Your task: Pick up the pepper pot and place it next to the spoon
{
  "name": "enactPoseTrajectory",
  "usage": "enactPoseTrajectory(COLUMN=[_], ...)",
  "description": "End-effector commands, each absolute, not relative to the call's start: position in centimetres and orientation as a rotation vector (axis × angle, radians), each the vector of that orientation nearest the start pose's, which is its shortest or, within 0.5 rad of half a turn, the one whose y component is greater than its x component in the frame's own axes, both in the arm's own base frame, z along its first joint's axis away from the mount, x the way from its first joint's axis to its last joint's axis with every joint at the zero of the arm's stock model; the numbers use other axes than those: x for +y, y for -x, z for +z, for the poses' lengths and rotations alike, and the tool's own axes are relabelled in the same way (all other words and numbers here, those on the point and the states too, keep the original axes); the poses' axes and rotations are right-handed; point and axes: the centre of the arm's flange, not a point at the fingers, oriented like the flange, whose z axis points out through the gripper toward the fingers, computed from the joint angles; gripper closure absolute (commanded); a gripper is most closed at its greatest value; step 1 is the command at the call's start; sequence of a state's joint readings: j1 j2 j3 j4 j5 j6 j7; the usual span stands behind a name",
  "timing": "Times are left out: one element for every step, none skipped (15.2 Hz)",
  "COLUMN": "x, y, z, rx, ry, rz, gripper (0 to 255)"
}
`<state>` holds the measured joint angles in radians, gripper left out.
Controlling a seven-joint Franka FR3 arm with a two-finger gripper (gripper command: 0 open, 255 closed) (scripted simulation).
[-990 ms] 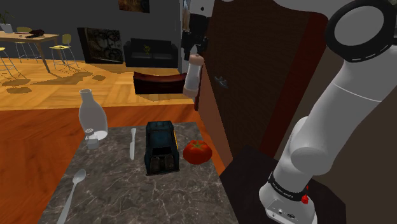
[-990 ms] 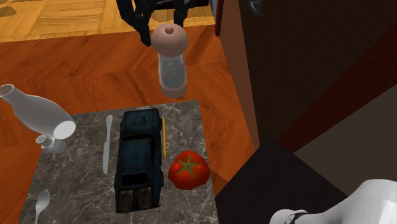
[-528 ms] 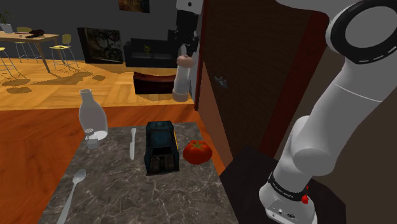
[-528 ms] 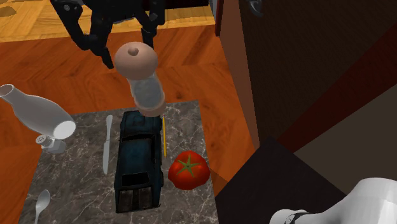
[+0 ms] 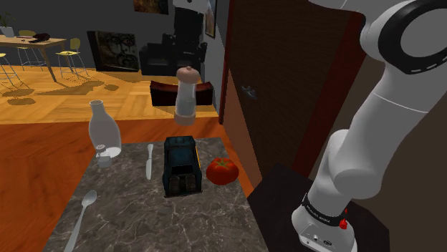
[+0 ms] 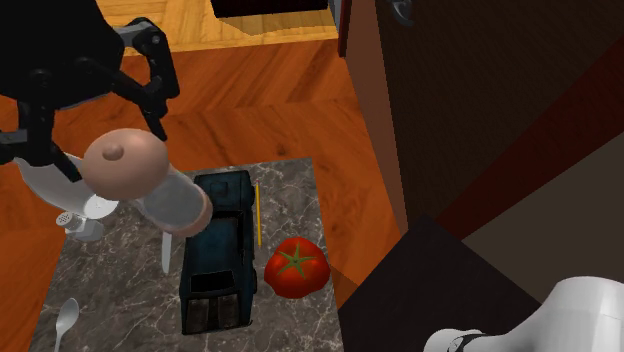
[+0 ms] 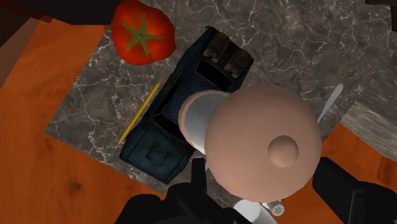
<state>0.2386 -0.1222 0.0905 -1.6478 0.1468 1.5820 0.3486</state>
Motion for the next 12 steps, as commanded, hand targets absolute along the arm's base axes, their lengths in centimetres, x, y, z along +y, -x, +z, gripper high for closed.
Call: enactPoseTrajectory(x=[21.1, 22.4, 23.7, 25.0, 26.4, 27.7, 29.0, 30.3, 31.6, 32.9, 34.2, 35.5], y=[-48.2, -48.0, -47.9, -47.7, -47.5, -47.4, -47.2, -47.0, -46.9, -46.7, -46.5, -46.4], z=[65.7, 65.7, 65.7, 65.7, 65.7, 65.7, 65.7, 65.7, 65.8, 65.8, 65.8, 65.8], rx=[0.028, 0.028, 0.028, 0.028, 0.028, 0.028, 0.028, 0.028, 0.028, 0.028, 0.028, 0.028], ry=[2.994, 2.994, 2.994, 2.994, 2.994, 2.994, 2.994, 2.994, 2.994, 2.994, 2.994, 2.994], rz=[-0.012, -0.012, -0.012, -0.012, -0.012, -0.012, -0.012, -0.012, -0.012, -0.012, -0.012, -0.012], gripper=[255, 255, 255, 255, 255, 255, 255, 255, 255, 255, 255, 255])
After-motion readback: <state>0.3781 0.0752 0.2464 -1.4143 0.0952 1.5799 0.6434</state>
